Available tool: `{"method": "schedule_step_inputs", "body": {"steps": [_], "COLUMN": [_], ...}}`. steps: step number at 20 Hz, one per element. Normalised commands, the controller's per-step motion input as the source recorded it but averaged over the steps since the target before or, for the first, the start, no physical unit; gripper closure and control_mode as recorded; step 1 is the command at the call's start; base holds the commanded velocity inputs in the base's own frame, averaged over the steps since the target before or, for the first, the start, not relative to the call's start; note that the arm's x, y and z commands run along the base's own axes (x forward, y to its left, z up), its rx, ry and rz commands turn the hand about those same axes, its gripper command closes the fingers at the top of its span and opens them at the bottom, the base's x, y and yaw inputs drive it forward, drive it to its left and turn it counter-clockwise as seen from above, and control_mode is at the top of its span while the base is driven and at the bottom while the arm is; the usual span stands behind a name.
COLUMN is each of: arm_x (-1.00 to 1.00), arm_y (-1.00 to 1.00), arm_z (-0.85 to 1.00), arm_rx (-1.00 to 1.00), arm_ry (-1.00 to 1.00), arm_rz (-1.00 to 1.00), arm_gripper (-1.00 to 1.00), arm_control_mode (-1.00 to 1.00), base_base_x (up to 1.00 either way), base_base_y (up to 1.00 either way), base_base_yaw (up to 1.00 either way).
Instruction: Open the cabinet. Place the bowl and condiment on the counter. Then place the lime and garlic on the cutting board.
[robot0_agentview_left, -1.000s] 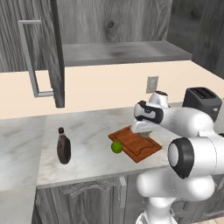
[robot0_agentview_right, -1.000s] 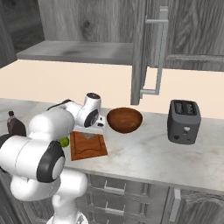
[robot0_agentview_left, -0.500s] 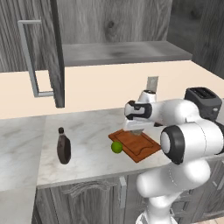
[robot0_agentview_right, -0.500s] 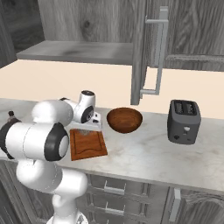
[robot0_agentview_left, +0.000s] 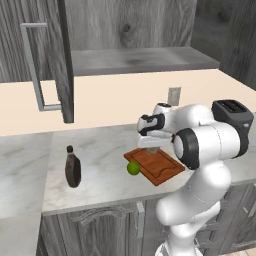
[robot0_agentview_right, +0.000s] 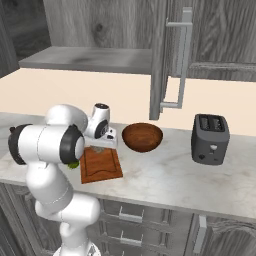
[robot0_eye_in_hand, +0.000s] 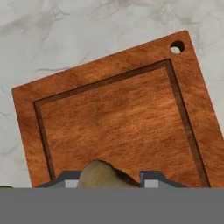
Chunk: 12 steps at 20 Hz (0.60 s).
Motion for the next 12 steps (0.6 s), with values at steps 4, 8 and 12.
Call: {"method": "schedule_step_inputs", "body": {"steps": [4, 8, 12], "arm_x": [0.09, 0.02, 0.0], "arm_y": [0.0, 0.0, 0.0], "arm_z": [-0.34, -0.26, -0.19], "arm_rx": [-0.05, -0.05, -0.03], "arm_ry": [0.01, 0.0, 0.01], "arm_rz": [-0.01, -0.01, -0.01], "arm_gripper": [1.0, 1.0, 1.0], "arm_control_mode": [-1.0, -1.0, -1.0], "base_base_x": [0.0, 0.0, 0.0], "base_base_y": [0.0, 0.0, 0.0], "base_base_yaw": [0.0, 0.0, 0.0]}}
